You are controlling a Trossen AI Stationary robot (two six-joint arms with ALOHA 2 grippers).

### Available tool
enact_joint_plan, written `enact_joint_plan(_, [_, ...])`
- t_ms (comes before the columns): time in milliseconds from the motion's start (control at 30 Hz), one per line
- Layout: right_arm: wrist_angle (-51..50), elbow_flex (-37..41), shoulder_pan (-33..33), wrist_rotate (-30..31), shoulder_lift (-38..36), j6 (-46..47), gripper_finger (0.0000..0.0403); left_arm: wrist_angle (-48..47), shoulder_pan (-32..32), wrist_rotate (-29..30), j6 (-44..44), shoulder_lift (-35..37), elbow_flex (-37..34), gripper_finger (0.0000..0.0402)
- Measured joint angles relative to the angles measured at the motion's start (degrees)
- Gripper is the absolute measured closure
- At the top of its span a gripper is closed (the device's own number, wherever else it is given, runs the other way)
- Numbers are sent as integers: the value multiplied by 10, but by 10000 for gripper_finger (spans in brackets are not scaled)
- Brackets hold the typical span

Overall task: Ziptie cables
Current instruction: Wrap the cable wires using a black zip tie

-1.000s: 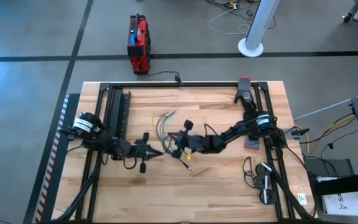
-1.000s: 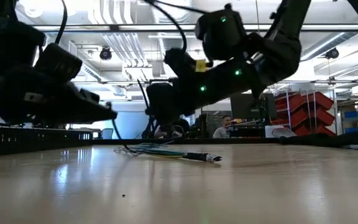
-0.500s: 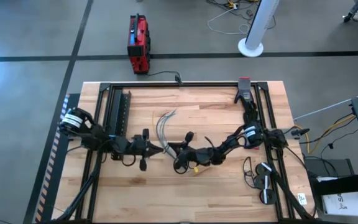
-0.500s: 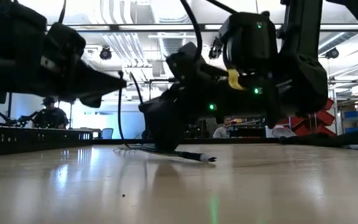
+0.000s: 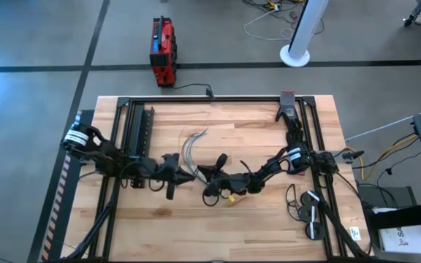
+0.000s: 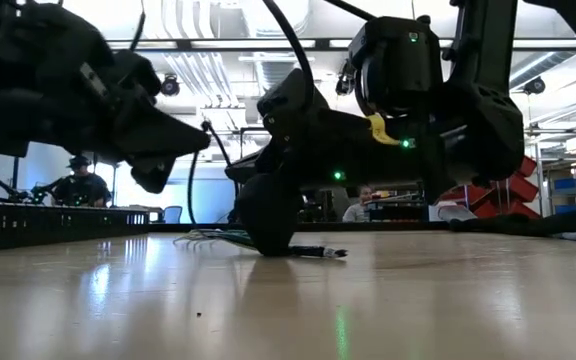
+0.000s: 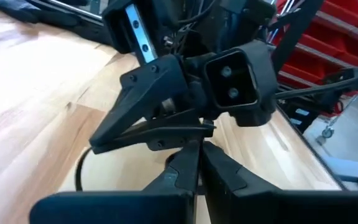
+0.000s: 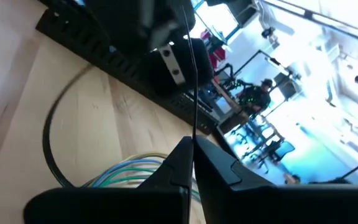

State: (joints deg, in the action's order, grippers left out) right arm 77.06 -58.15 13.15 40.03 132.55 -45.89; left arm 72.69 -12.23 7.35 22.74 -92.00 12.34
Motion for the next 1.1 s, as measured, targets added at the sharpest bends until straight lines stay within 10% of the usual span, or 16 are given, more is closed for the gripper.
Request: enact_joint_plan(1100, [-14,6,1,11,-2,31,403,-13,10,-2,29,23,-5,402])
